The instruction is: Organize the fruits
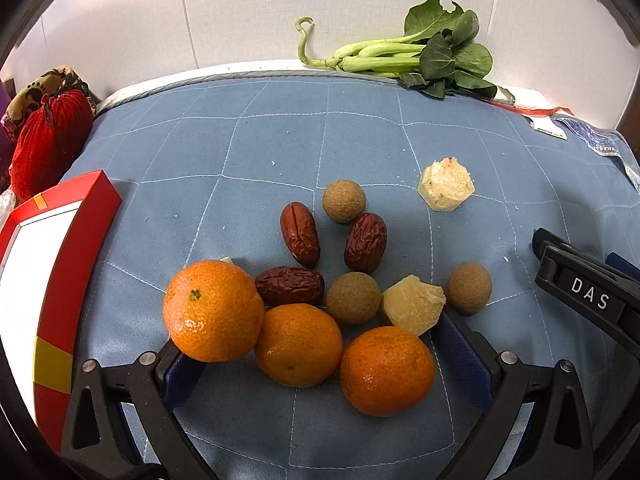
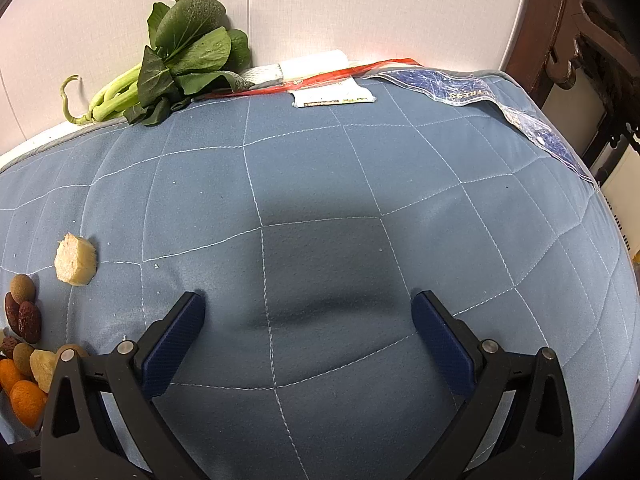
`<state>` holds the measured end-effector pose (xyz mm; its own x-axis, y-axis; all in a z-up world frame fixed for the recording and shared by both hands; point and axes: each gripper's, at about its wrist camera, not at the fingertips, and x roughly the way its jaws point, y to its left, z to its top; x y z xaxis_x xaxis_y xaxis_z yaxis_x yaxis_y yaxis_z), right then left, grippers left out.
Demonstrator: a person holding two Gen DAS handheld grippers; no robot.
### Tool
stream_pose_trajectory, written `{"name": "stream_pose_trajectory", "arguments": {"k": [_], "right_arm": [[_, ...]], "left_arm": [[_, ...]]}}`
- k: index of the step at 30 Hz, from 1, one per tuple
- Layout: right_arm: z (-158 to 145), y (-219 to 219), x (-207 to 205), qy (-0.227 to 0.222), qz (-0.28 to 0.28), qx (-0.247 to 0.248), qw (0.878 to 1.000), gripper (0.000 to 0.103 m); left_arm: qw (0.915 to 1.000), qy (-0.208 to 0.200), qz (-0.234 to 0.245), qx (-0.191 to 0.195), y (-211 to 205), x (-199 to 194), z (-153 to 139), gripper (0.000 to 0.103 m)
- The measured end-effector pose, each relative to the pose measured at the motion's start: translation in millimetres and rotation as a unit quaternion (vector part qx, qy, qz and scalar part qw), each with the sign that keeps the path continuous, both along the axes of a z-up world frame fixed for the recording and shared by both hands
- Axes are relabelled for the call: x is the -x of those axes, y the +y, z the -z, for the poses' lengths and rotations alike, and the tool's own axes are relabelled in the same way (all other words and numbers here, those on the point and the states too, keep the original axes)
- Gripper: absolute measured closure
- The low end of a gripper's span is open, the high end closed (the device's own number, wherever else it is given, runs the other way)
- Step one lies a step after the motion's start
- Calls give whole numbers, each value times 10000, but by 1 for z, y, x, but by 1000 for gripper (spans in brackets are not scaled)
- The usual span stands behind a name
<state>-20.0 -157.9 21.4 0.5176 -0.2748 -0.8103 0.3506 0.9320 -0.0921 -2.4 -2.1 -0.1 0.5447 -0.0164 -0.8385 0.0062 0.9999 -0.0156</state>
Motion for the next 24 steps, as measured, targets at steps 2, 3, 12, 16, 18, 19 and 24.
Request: {"name": "stream_pose_trajectory", "arguments": {"k": [2,3,12,16,18,19,24], "right_arm": [[0,-1,-1,7,1,-5,10000,0],[0,-1,-1,-5,1,-1,10000,0],[0,3,0,-9,2,14,10000,0],[-3,-4,2,59,-83,-85,9999,0],[-5,-8,0,185,-215,-213,9994,0],[-7,-10,-1,272,-305,-268,9988,0],[-28,0,8,68,-486,-291,9984,0]], "left_arm": [[10000,2,1,-2,0,0,0,1],[10000,3,1,-1,0,0,0,1],[10000,41,-15,-39,-3,-6,-1,1],[9991,405,40,-110,3,-8,-10,1],[9985,400,-37,-375,8,-3,-21,4],[9977,245,-101,-618,12,4,-32,9],[9972,-327,88,-661,38,30,-77,8]]}}
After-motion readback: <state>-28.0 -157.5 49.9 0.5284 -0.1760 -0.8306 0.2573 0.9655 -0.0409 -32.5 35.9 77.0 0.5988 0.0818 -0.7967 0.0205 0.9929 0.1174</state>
